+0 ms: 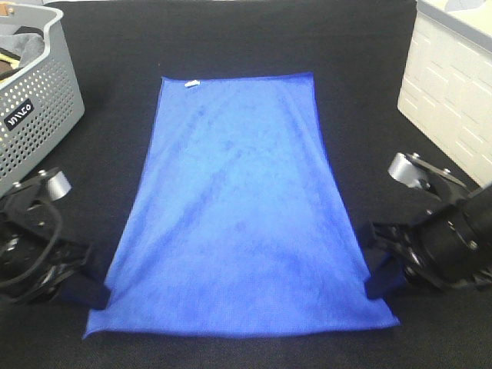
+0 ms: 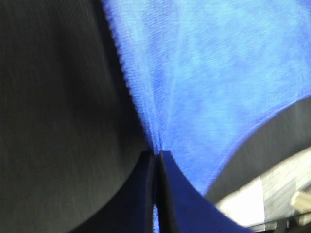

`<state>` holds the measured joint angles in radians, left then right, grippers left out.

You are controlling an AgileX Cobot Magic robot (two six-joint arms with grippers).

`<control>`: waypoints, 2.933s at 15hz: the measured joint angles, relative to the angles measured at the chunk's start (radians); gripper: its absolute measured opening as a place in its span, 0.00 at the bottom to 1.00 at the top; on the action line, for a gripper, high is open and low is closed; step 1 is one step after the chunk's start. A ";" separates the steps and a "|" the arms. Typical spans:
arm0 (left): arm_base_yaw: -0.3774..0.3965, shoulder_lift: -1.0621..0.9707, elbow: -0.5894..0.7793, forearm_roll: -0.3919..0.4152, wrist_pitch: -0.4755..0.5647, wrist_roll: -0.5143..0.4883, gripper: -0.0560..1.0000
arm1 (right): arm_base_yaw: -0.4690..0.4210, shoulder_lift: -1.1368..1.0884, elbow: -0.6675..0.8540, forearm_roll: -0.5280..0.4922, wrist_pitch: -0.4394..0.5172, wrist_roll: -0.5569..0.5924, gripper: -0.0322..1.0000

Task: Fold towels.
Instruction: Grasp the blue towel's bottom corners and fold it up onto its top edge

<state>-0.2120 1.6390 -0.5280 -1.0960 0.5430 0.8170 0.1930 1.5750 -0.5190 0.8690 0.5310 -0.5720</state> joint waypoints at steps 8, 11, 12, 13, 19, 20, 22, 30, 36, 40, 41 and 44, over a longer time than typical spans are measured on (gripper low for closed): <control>0.000 -0.280 0.034 0.392 0.232 -0.396 0.05 | 0.000 -0.211 0.169 -0.050 0.100 0.078 0.03; 0.000 -0.313 0.034 0.402 0.196 -0.434 0.05 | 0.000 -0.228 0.135 -0.063 0.096 0.092 0.03; 0.000 -0.313 0.034 0.402 0.151 -0.448 0.05 | 0.000 -0.227 0.098 -0.074 0.096 0.094 0.03; 0.000 -0.310 0.022 0.402 0.120 -0.461 0.05 | 0.000 -0.219 0.054 -0.088 0.096 0.094 0.03; 0.000 -0.057 -0.316 0.474 0.050 -0.473 0.05 | 0.000 0.065 -0.401 -0.224 0.131 0.174 0.03; 0.003 -0.006 -0.383 0.490 0.050 -0.476 0.05 | 0.000 0.112 -0.475 -0.248 0.137 0.190 0.03; 0.034 0.107 -0.526 0.505 0.052 -0.489 0.05 | 0.000 0.212 -0.631 -0.306 0.142 0.228 0.03; 0.069 0.459 -1.048 0.509 -0.014 -0.495 0.05 | 0.000 0.586 -1.193 -0.426 0.145 0.298 0.03; 0.069 0.696 -1.300 0.510 -0.252 -0.438 0.05 | -0.011 0.857 -1.554 -0.493 0.049 0.298 0.03; 0.066 0.775 -1.342 0.510 -0.319 -0.421 0.07 | -0.011 0.919 -1.569 -0.503 -0.041 0.298 0.03; 0.066 0.789 -1.350 0.510 -0.325 -0.420 0.16 | -0.011 0.930 -1.569 -0.503 -0.045 0.298 0.12; 0.065 0.791 -1.353 0.510 -0.328 -0.420 0.56 | -0.011 0.933 -1.570 -0.505 -0.031 0.298 0.59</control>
<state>-0.1470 2.4300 -1.8810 -0.5860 0.2150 0.3970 0.1820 2.5080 -2.0890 0.3640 0.5000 -0.2740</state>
